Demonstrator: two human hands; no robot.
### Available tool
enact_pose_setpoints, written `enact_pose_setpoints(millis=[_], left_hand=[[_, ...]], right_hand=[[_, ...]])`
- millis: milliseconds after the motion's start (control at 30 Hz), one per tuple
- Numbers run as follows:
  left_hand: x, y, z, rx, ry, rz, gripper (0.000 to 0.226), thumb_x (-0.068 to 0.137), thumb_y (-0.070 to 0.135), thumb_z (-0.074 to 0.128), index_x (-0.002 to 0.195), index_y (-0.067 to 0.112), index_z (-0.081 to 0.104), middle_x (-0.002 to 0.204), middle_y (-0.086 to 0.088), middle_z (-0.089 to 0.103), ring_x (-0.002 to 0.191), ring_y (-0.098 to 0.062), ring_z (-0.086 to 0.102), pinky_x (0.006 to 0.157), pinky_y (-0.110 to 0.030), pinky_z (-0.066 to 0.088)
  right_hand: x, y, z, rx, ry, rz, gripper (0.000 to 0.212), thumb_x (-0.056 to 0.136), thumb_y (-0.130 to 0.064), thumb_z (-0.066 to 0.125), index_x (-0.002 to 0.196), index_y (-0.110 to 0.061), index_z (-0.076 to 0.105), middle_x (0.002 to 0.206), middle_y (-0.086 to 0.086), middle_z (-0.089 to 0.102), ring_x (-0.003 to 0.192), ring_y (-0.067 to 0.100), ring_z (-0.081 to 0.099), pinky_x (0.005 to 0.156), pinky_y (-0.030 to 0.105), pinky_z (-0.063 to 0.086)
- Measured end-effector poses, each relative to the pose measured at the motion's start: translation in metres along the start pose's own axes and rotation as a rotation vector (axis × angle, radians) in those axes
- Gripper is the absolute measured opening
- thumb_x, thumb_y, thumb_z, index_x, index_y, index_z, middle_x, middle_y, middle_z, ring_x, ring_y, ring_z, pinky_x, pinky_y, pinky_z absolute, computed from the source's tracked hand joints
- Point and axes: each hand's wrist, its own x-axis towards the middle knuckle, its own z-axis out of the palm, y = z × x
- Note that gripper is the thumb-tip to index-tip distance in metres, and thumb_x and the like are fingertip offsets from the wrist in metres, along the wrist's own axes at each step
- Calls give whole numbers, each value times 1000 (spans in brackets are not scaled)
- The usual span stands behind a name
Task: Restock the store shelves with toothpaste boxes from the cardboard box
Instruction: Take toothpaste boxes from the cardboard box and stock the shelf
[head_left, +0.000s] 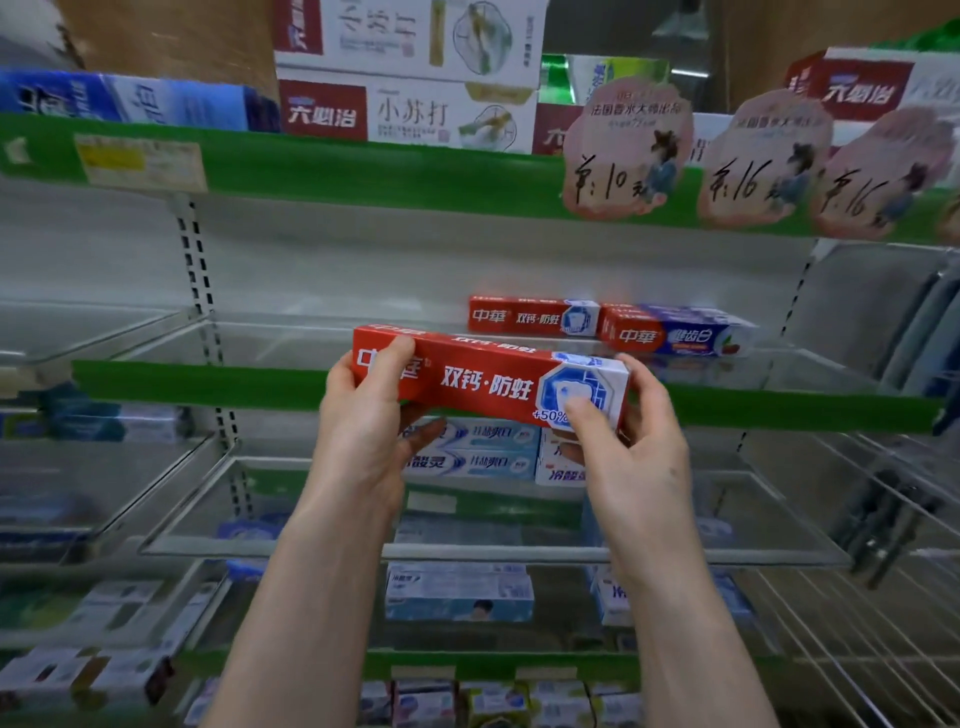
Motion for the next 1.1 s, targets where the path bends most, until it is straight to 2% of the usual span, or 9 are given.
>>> enact_pose_setpoints(millis=[267, 433, 567, 633, 733, 800, 900, 967, 1100], left_hand=[[36, -9, 67, 76, 2, 69, 42, 87, 35, 63, 124, 18, 49, 108, -5, 66, 102, -22, 62, 81, -40, 52], [62, -21, 91, 141, -1, 65, 36, 86, 28, 67, 115, 14, 50, 104, -9, 65, 97, -25, 64, 77, -39, 54], [85, -17, 98, 251, -33, 39, 30, 86, 21, 67, 110, 18, 50, 96, -11, 65, 84, -29, 67, 77, -41, 55], [99, -11, 97, 326, -68, 25, 36, 85, 21, 68, 118, 21, 52, 102, -11, 64, 86, -29, 66, 77, -41, 55], [120, -4, 94, 492, -135, 11, 40, 85, 25, 68, 123, 22, 55, 112, -12, 60, 98, -27, 62, 82, -41, 55], [134, -1, 94, 609, -178, 23, 43, 85, 28, 67, 126, 23, 53, 113, -11, 59, 102, -25, 60, 82, -38, 55], [154, 2, 96, 829, -250, 76, 43, 86, 30, 65, 126, 22, 50, 109, -6, 59, 101, -22, 58, 85, -36, 54], [168, 2, 99, 962, -256, 97, 39, 86, 31, 65, 122, 22, 52, 105, -4, 61, 100, -22, 58, 85, -37, 53], [188, -3, 103, 1158, -271, 147, 26, 86, 32, 66, 109, 22, 60, 101, -4, 67, 99, -26, 61, 89, -44, 52]], right_hand=[[79, 5, -37, 55, -41, -23, 48, 91, -19, 61, 135, -29, 44, 107, -8, 65, 91, 1, 66, 70, 18, 57], [137, 8, -65, -69, -111, 7, 52, 88, -19, 66, 136, -22, 44, 105, -5, 65, 97, 13, 66, 87, 39, 56], [185, 9, -75, -191, -241, 67, 58, 84, -17, 71, 135, -20, 45, 99, -1, 67, 86, 20, 69, 81, 42, 58], [206, 6, -77, -304, -327, 85, 57, 80, -20, 75, 131, -19, 48, 97, -3, 66, 84, 17, 69, 78, 38, 58], [231, 2, -77, -496, -432, 70, 44, 80, -25, 76, 117, -23, 52, 94, -7, 62, 82, 7, 61, 63, 22, 50], [249, 4, -73, -596, -479, 43, 39, 78, -28, 77, 110, -23, 55, 96, -5, 61, 81, 6, 58, 60, 21, 43], [272, 10, -63, -842, -550, -3, 41, 77, -32, 78, 108, -17, 57, 109, 1, 59, 91, 15, 56, 74, 26, 42], [284, 14, -58, -975, -589, -11, 47, 79, -35, 75, 117, -13, 57, 114, 1, 55, 99, 18, 53, 80, 29, 43], [302, 27, -54, -1131, -597, -84, 50, 80, -41, 72, 120, -16, 56, 116, -1, 52, 102, 17, 51, 83, 30, 44]])
